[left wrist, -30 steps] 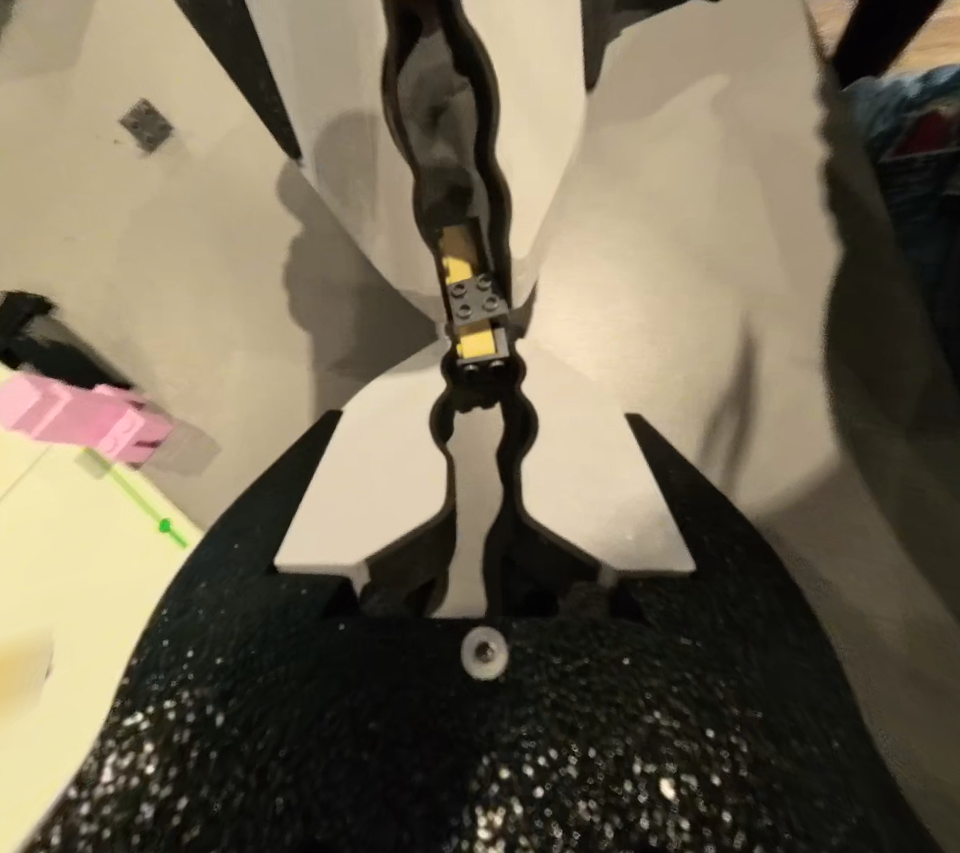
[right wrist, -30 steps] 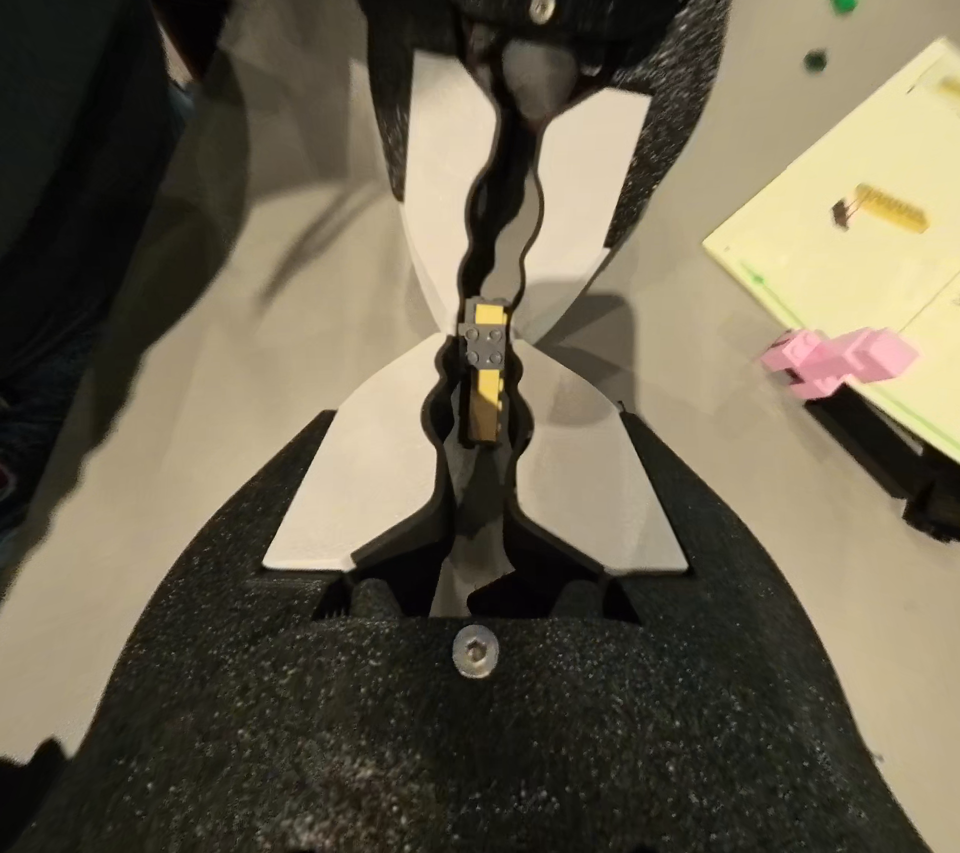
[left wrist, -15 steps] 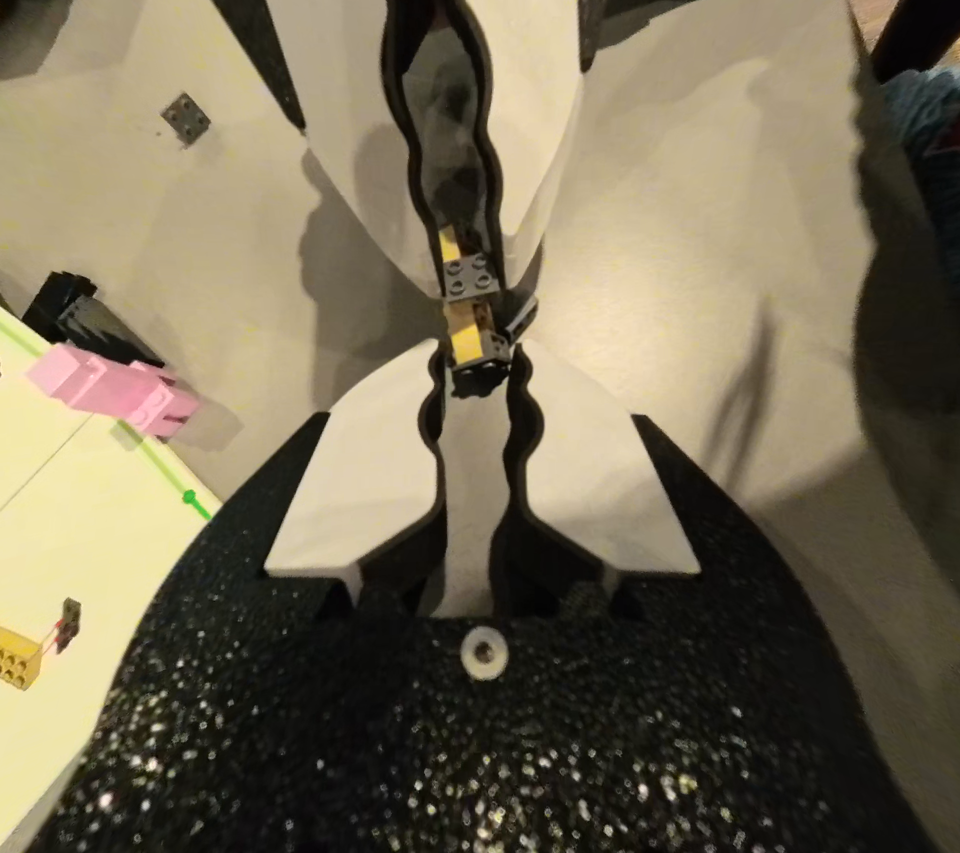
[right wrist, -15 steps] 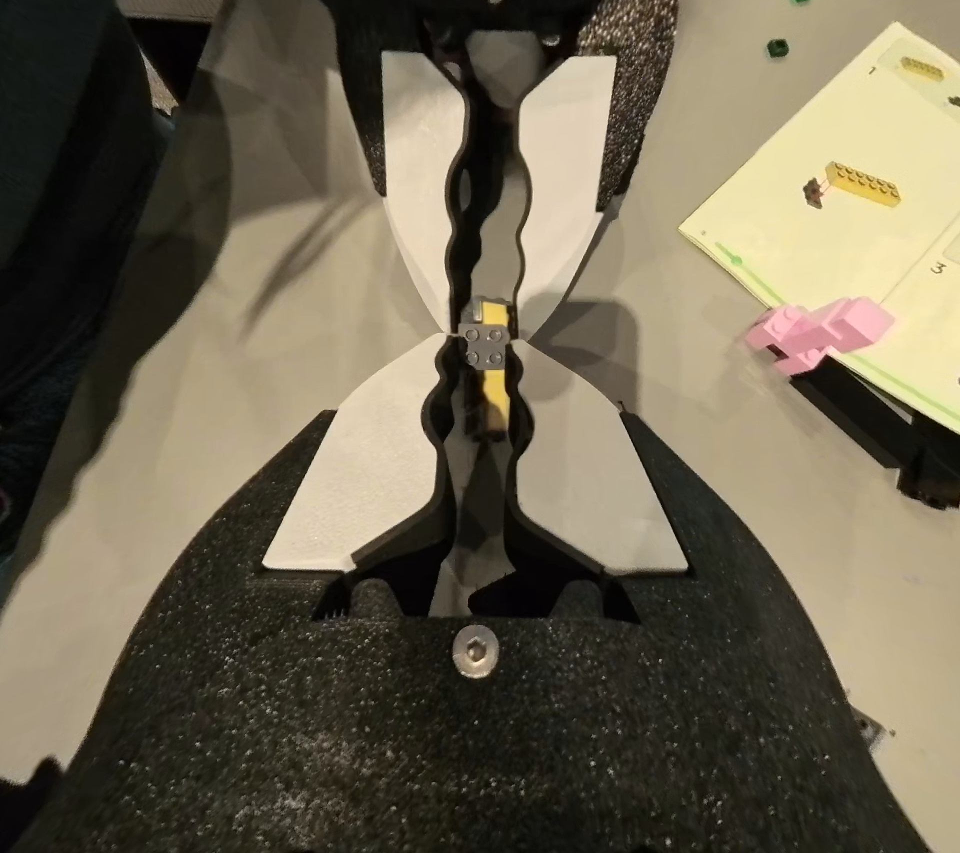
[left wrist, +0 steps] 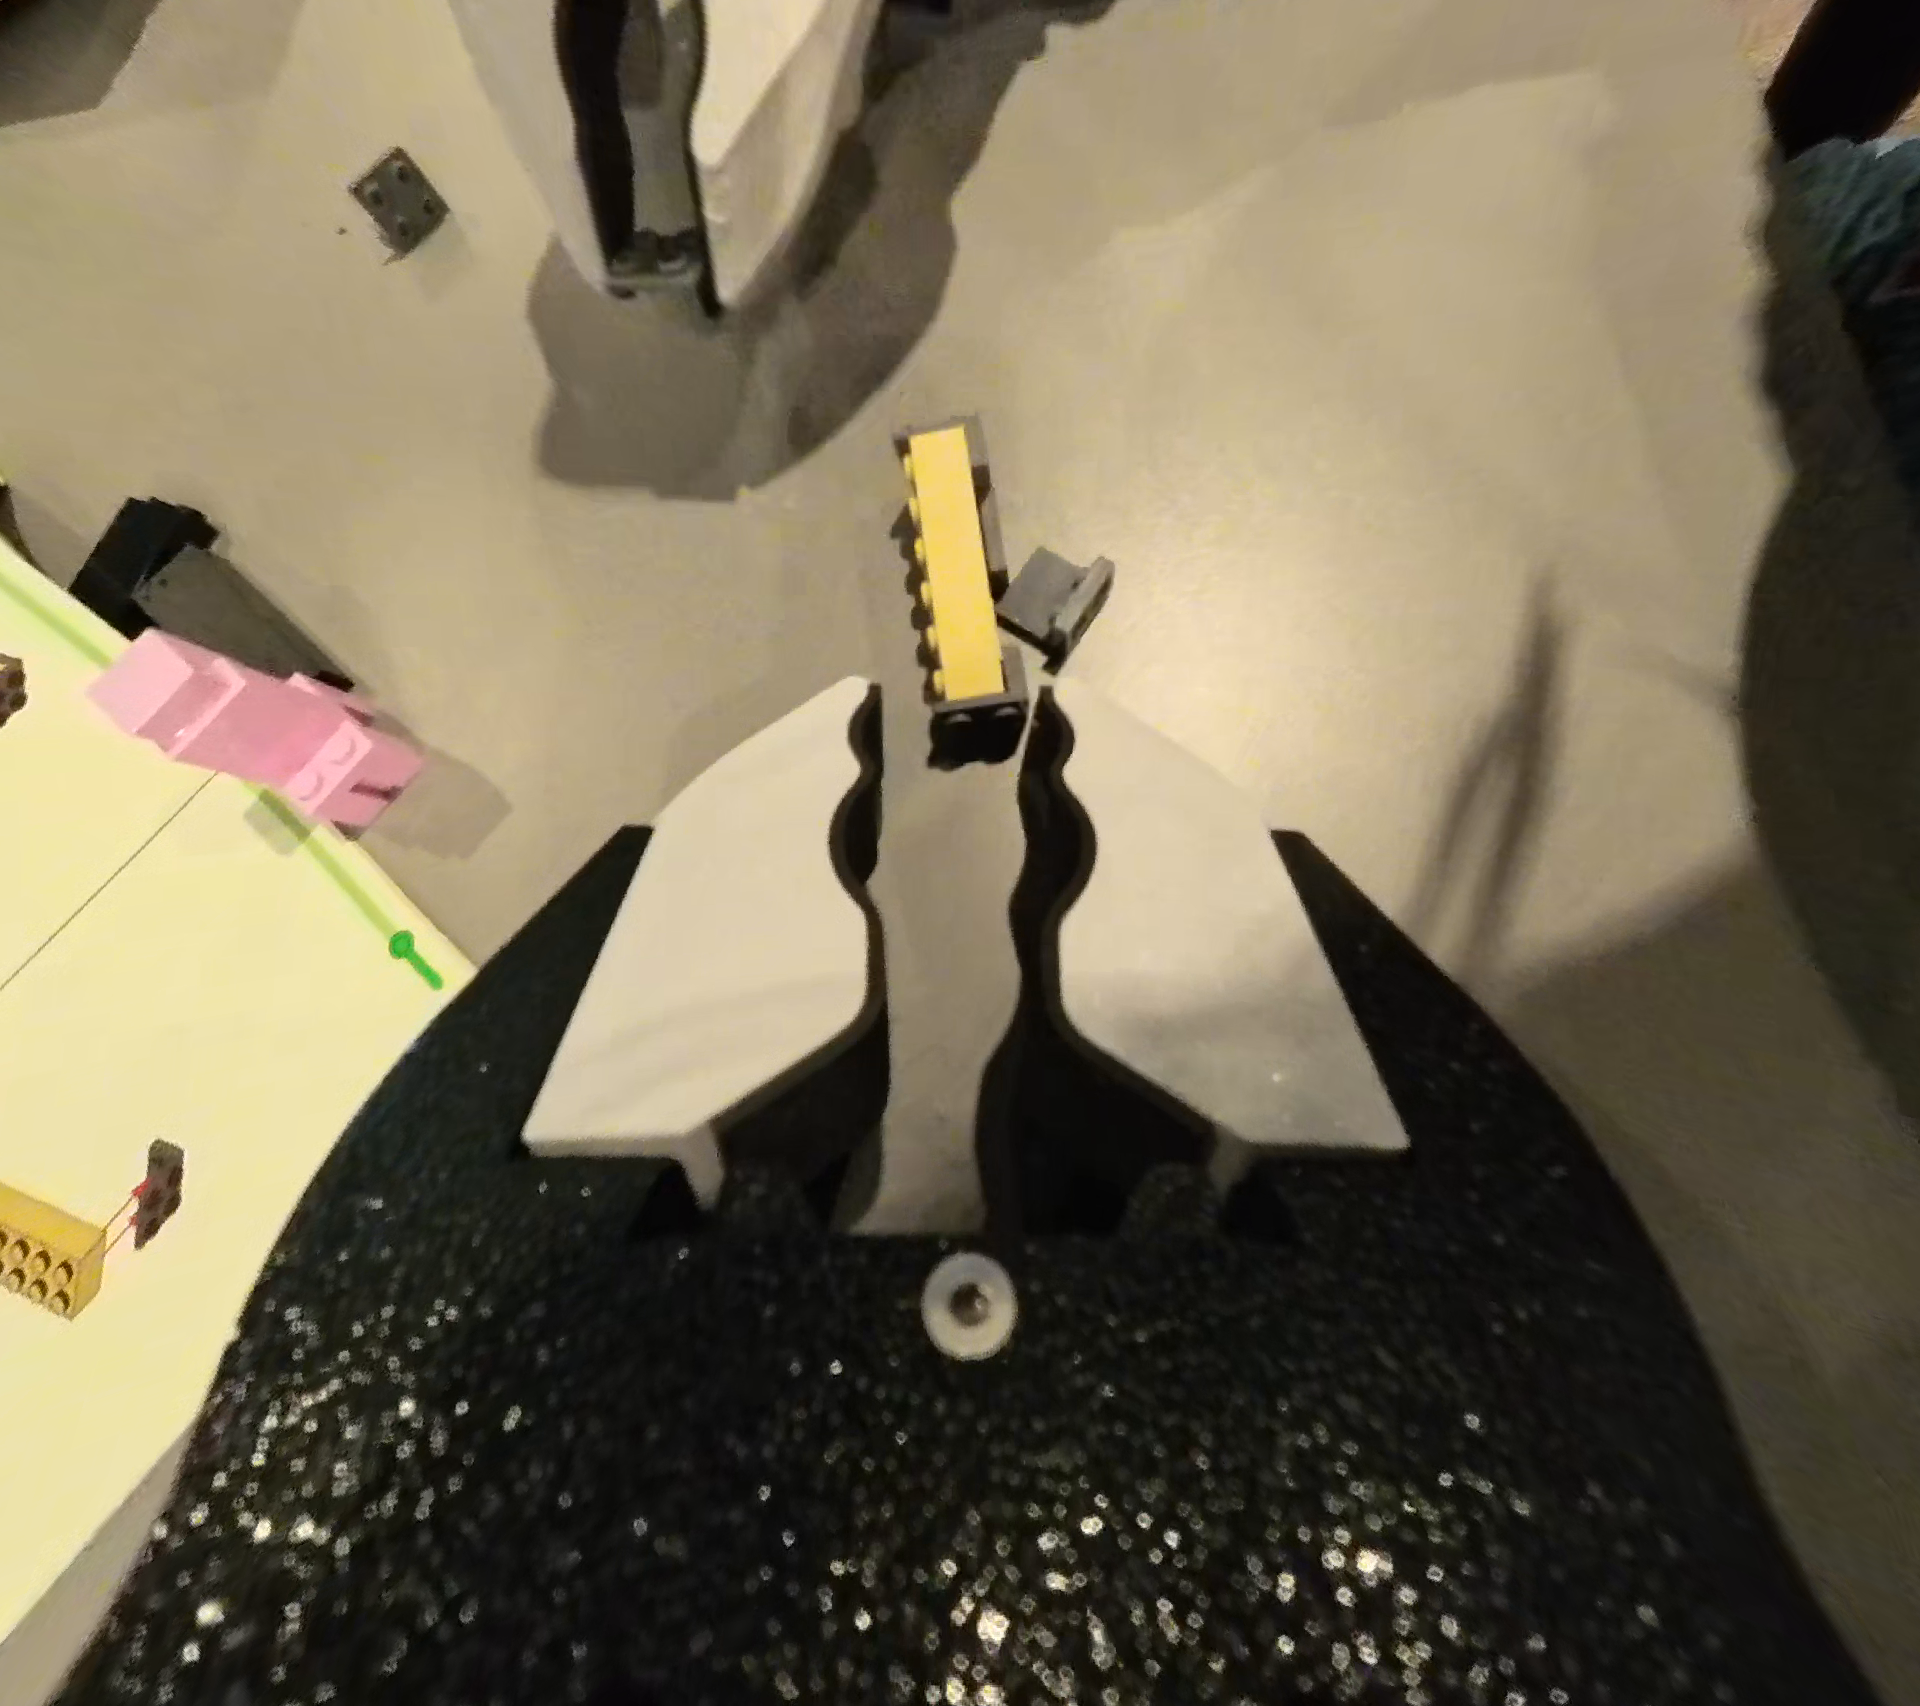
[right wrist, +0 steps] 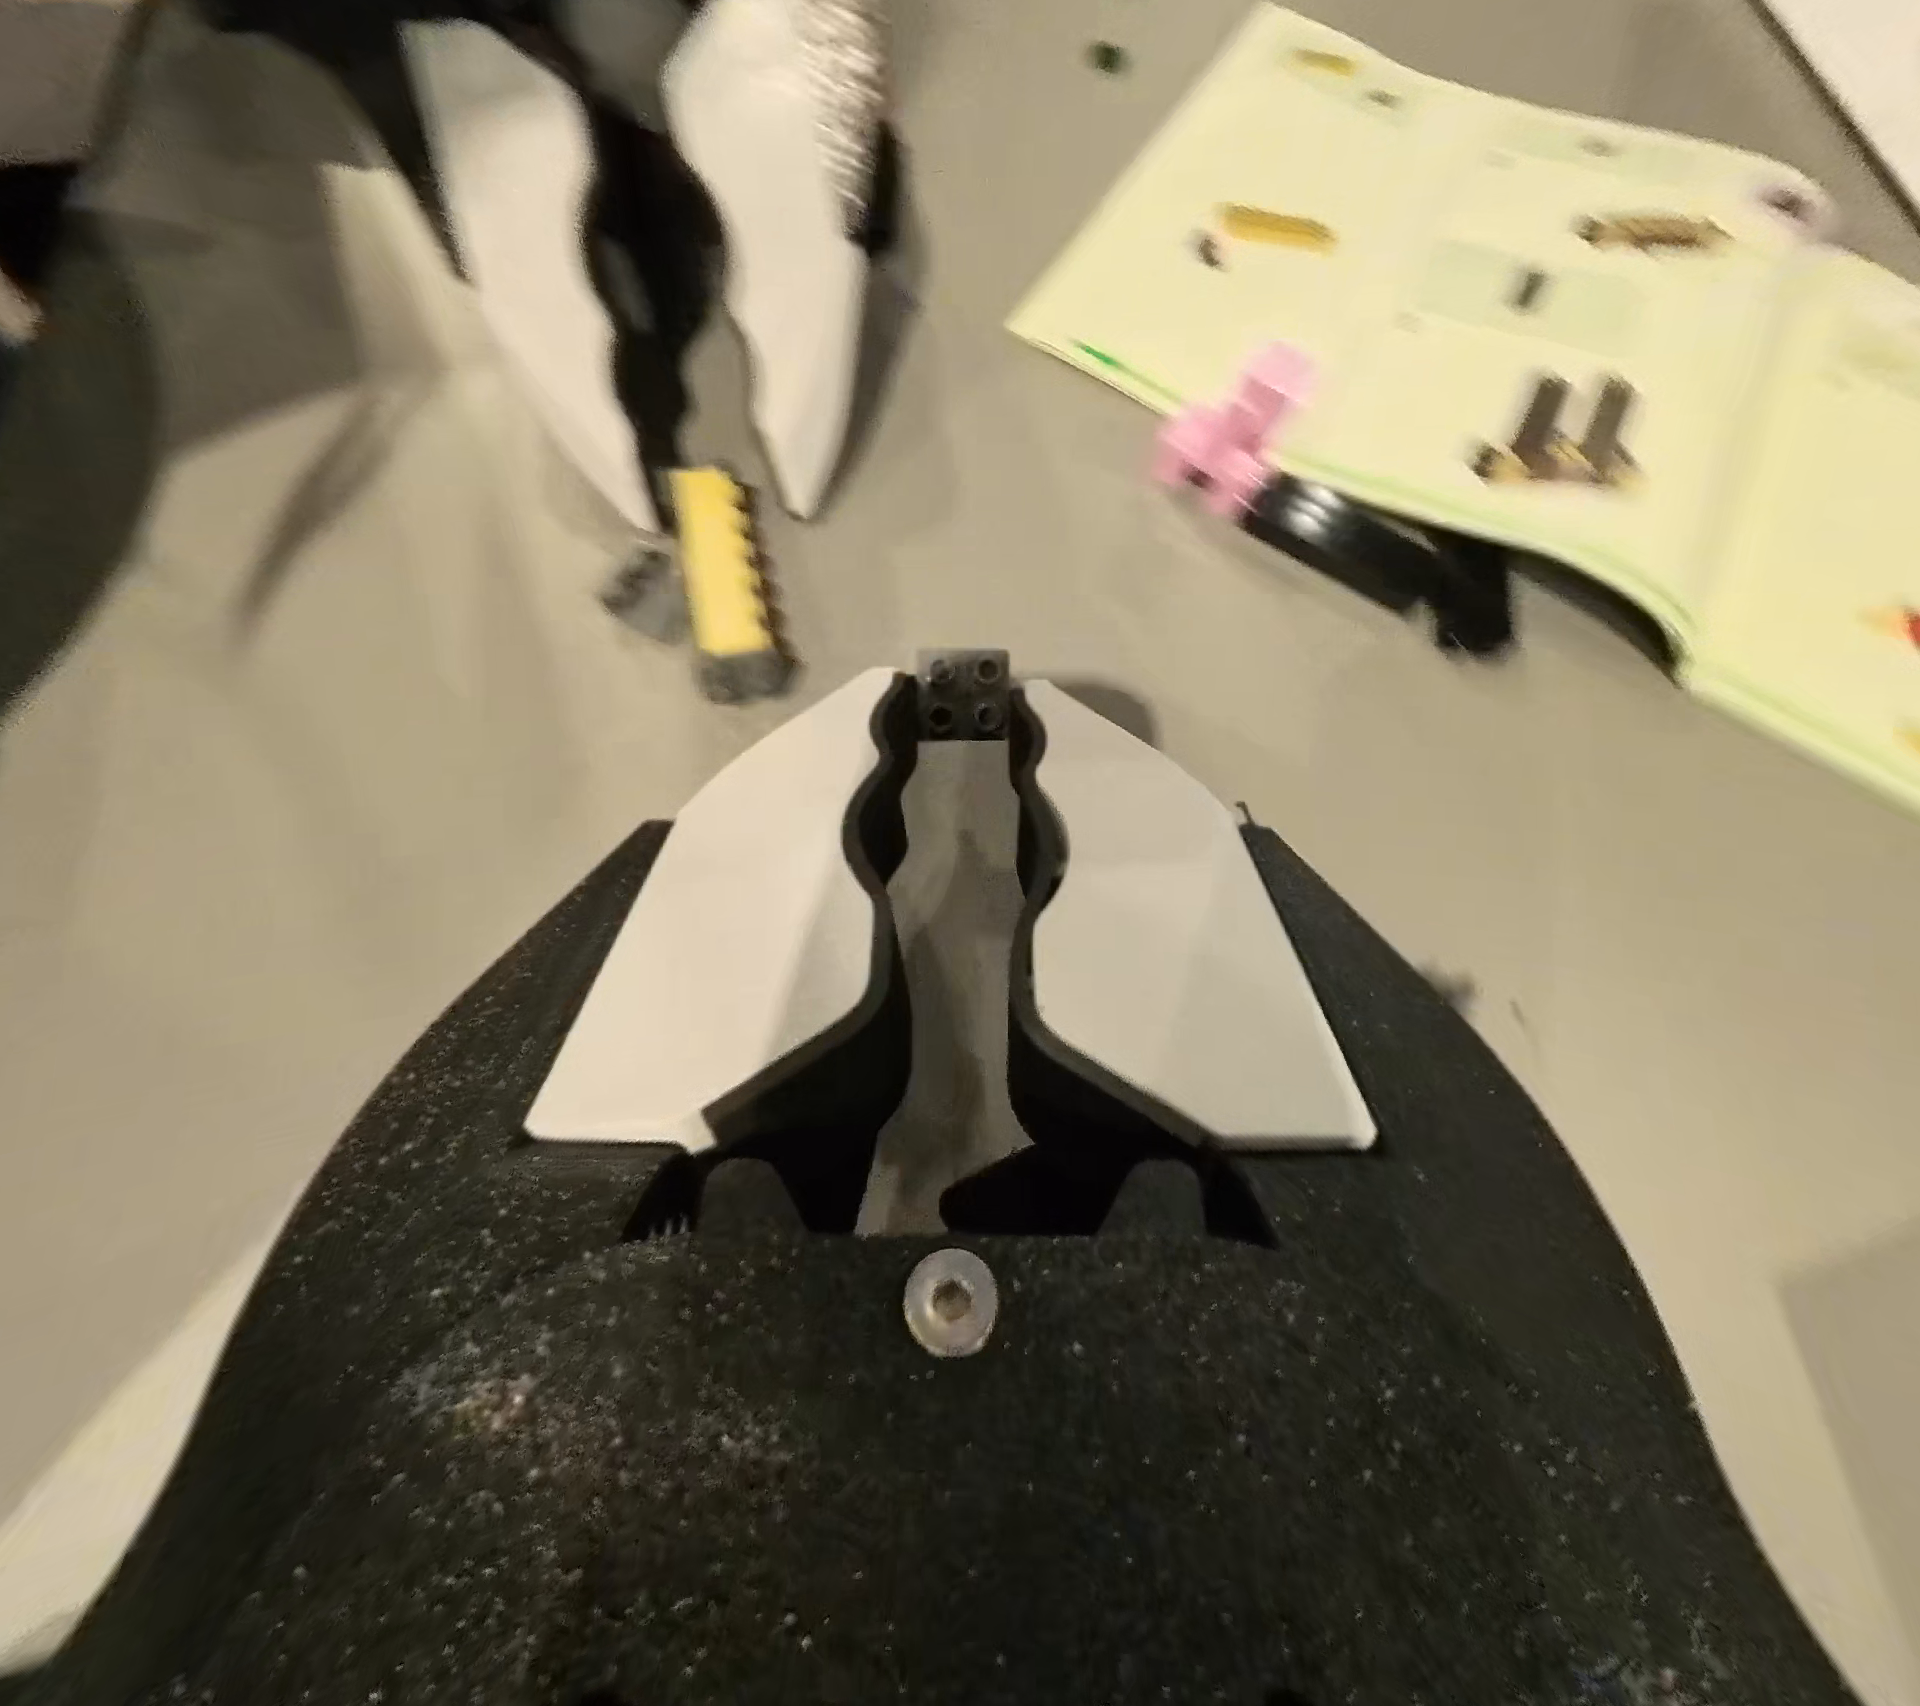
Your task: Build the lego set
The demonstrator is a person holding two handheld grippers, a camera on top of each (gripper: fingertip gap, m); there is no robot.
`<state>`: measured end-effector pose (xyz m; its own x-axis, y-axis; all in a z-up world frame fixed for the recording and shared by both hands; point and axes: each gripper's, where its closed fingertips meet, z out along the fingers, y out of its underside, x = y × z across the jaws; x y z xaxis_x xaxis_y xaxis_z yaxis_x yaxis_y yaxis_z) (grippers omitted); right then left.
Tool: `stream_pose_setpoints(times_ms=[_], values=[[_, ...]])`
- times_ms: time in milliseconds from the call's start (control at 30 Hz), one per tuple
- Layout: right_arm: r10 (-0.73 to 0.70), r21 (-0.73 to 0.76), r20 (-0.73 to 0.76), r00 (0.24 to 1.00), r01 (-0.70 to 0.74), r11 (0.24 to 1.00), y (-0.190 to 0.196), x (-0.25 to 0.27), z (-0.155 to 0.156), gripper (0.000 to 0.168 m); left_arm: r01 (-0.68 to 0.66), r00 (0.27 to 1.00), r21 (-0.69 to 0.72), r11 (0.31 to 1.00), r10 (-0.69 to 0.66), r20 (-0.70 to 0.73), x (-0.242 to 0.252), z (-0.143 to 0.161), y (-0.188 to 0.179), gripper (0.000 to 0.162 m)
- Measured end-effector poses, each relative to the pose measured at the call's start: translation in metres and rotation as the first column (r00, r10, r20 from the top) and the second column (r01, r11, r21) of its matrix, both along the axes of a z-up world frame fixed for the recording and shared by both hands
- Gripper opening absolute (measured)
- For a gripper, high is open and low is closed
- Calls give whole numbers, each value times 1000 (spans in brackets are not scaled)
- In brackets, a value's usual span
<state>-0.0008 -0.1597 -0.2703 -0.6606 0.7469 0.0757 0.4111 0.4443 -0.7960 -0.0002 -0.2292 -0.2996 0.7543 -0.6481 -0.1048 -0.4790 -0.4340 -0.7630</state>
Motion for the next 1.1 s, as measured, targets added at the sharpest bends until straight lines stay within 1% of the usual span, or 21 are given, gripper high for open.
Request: stream_pose_setpoints(times_ms=[33, 100, 167, 300, 367, 533, 667, 733, 900, 1000, 1100], values=[[-21, -20, 2, 1000, 21, 1000, 6, 0, -4, 16, 0, 1000, 1, 1000, 0, -1, -1, 0, -1, 28], [-35, -50, 49, 998, 38, 998, 11, 1, -15, 16, 1, 1000, 3, 1000, -1, -3, -1, 0, -1, 28], [-36, -34, 108, 994, 39, 999, 12, 2, -26, 17, 2, 1000, 7, 1000, -2, -7, -1, 0, -1, 27], [-28, 9, 93, 995, 27, 1000, 9, 0, -28, 17, 1, 1000, 10, 1000, -1, -9, -2, 0, -1, 27], [-31, 4, 89, 996, 31, 1000, 8, -1, -28, 17, -9, 1000, 13, 1000, 9, -11, -2, 0, 0, 30], [-41, 13, 74, 996, 40, 999, 9, -2, -27, 17, -10, 1000, 21, 1000, 10, -18, -2, 0, 1, 29], [-43, 4, 78, 996, 43, 999, 8, -2, -27, 17, 9, 1000, 29, 1000, -8, -28, 1, 0, 2, 23], [-38, -18, 71, 997, 40, 999, 5, -2, -24, 17, 28, 999, 24, 999, -27, -28, 5, 0, 3, 17], [34, -171, 28, 999, -29, 985, -13, 1, -3, 17, 21, 999, 22, 1000, -21, -25, 5, 0, 5, 16], [77, -201, 32, 996, -69, 977, -24, 4, 7, 16, 12, 999, 34, 999, -11, -34, 4, 1, 5, 16], [115, -212, 32, 993, -106, 972, -36, 3, 19, 16, -2, 999, -28, 1000, 3, 41, 4, 1, 3, 16]])
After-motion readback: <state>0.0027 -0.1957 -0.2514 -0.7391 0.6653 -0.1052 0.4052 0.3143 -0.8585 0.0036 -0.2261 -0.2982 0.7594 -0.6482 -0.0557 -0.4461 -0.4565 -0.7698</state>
